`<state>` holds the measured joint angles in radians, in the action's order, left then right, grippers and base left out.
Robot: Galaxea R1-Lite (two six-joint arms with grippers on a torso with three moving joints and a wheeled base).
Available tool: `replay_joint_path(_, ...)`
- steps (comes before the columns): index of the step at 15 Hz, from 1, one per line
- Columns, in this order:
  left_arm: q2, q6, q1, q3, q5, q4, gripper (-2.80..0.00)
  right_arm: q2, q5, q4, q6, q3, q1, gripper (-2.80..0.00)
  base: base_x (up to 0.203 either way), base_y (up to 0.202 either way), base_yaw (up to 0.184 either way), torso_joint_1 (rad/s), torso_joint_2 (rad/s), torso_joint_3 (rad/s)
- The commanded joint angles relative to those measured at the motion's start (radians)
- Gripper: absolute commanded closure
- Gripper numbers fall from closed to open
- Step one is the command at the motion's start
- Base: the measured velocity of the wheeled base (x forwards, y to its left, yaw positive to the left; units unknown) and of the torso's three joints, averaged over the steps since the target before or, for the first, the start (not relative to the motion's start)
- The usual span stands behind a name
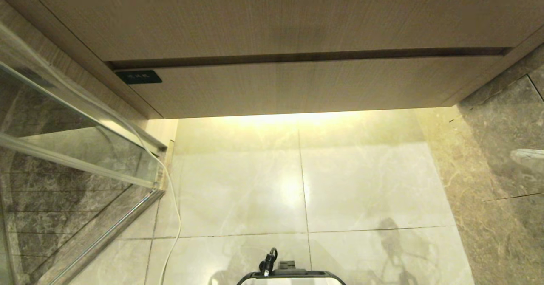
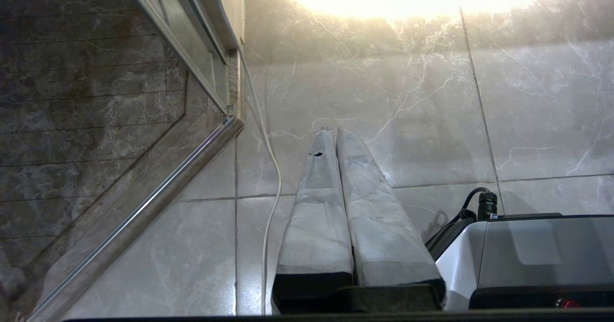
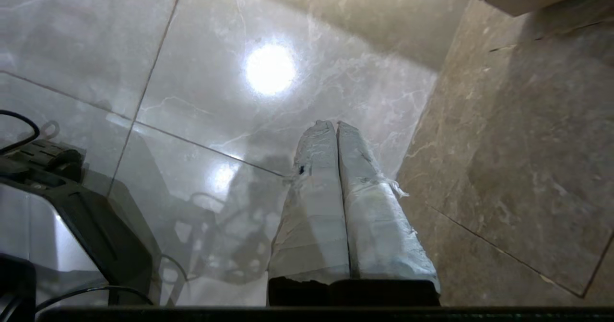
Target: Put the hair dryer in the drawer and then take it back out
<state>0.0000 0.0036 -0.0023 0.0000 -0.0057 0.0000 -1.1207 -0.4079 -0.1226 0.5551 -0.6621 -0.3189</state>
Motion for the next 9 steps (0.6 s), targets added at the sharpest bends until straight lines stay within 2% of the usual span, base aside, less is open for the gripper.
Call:
replay_joint_path(1,0.0,0.0,-0.001,0.0,0.0,0.0,0.0,0.194,-0.002,0.0,0.004,0.104,0.001,0.0,0.0,0.0,0.0,0.0,0.0,0.0)
replay_joint_path(5,0.0,0.0,-0.001,0.002,0.0,0.0,0.0,0.463,0.018,0.004,-0.025,0.305,0.03,0.0,0.0,0.0,0.0,0.0,0.0,0.0)
replay_joint_path(7,0.0,0.001,-0.001,0.001,0.0,0.0,0.0,0.598,0.082,0.001,-0.107,0.382,0.1,0.0,0.0,0.0,0.0,0.0,0.0,0.0)
replay_joint_path(9,0.0,0.0,-0.001,0.0,0.0,0.0,0.0,0.759,0.192,0.002,-0.185,0.464,0.189,0.0,0.0,0.0,0.0,0.0,0.0,0.0)
